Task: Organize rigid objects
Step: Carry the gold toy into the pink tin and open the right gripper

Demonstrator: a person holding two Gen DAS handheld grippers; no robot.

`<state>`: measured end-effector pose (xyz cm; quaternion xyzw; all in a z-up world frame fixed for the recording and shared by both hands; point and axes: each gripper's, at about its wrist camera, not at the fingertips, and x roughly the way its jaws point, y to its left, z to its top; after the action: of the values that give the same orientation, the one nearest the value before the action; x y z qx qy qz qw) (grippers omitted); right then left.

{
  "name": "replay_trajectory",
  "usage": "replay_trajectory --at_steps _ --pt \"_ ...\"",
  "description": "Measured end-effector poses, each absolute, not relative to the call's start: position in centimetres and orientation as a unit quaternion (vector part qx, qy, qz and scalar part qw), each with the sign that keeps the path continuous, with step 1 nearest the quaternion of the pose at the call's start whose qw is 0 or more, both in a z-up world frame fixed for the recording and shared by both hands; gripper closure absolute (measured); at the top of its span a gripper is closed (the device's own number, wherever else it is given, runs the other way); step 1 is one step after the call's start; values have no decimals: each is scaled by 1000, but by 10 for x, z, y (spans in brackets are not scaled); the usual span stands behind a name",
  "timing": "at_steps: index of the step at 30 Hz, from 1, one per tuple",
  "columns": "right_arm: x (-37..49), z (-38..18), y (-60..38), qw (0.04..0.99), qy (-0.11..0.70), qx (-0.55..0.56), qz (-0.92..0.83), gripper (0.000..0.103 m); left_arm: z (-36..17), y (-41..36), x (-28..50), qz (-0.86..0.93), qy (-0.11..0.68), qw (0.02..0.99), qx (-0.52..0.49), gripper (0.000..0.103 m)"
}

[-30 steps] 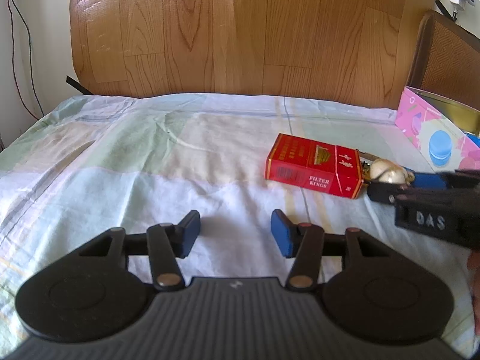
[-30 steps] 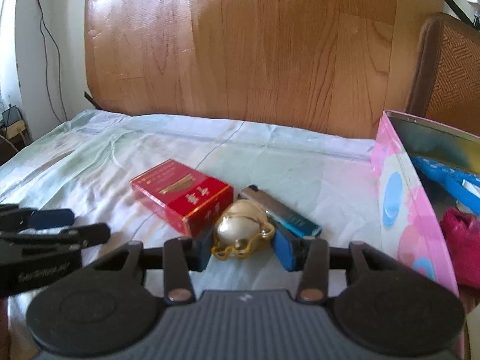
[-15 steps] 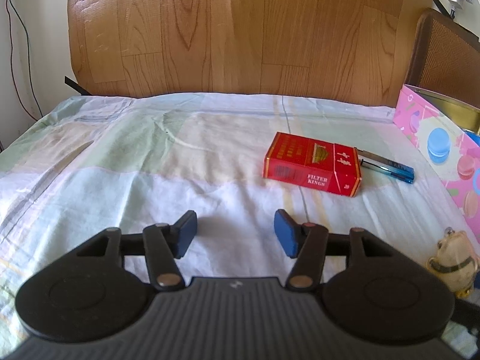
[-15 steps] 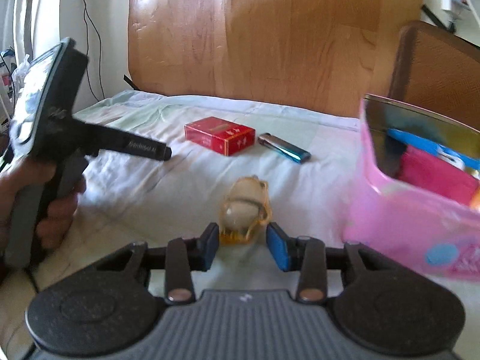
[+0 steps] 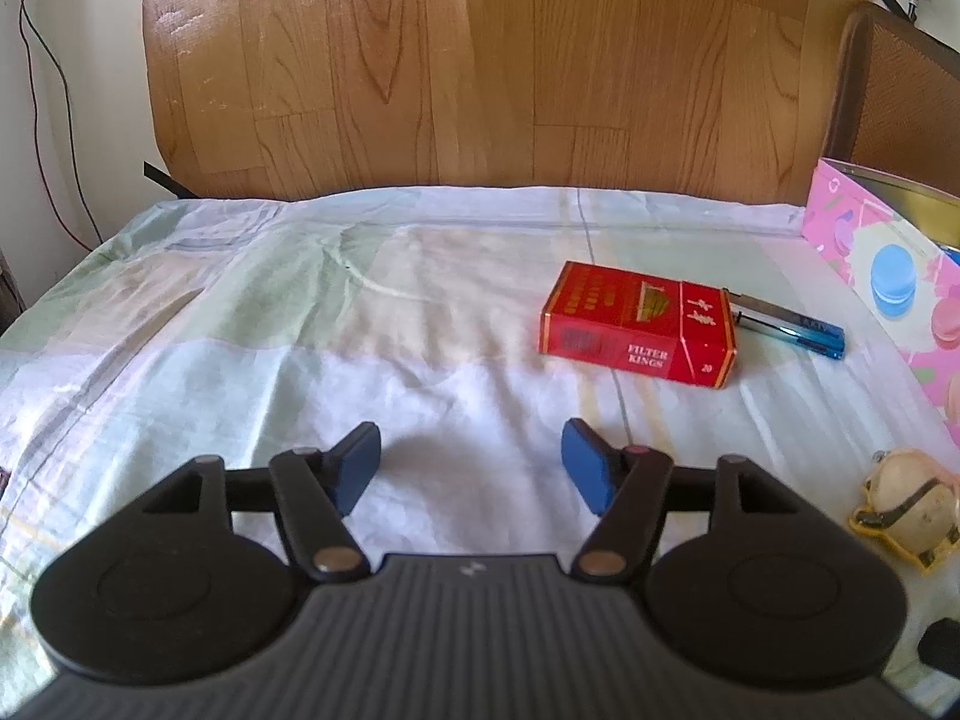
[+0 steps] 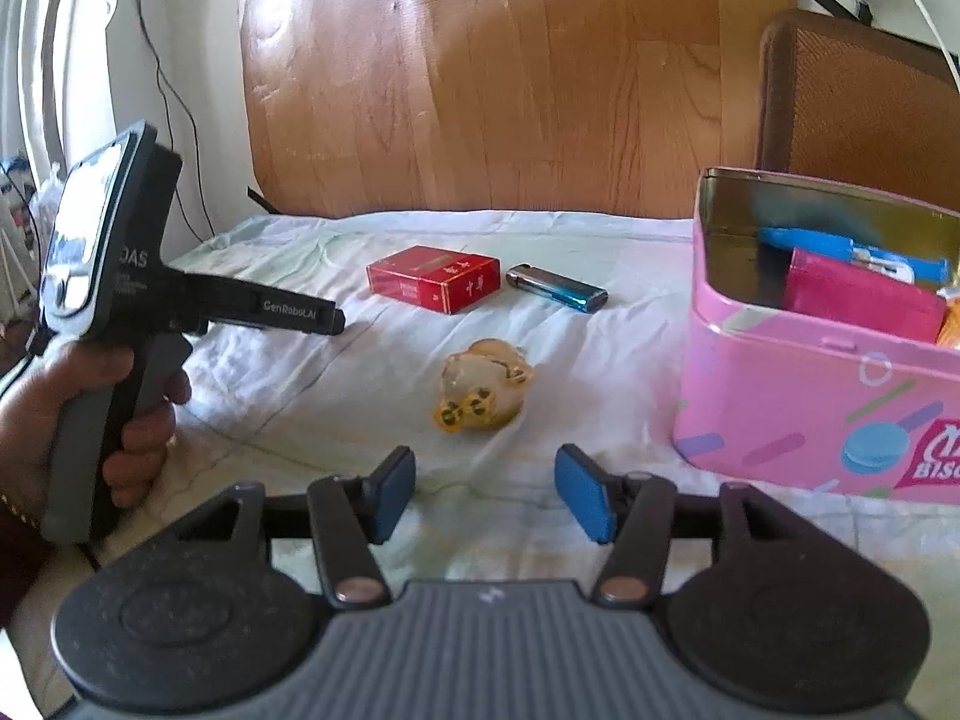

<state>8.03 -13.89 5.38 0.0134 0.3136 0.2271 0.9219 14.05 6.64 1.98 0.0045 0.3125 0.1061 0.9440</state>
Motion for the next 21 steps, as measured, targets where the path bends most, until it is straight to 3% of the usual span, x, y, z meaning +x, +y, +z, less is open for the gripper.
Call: replay_trajectory --at_steps 7,17,18,19,21 --pt "87 60 -135 924 303 7 232 50 38 69 123 -39 310 945 -94 34" --pt "115 57 -119 921 310 -28 234 47 41 1 120 -209 335 917 -57 36" --pt "119 54 -119 918 317 -25 236 48 36 -3 122 -212 345 913 -56 36" --pt "122 52 -118 914 326 -22 242 53 33 -3 124 -218 349 908 -72 45" --pt "120 53 -117 916 317 -23 245 61 28 0 129 -225 357 901 -100 45"
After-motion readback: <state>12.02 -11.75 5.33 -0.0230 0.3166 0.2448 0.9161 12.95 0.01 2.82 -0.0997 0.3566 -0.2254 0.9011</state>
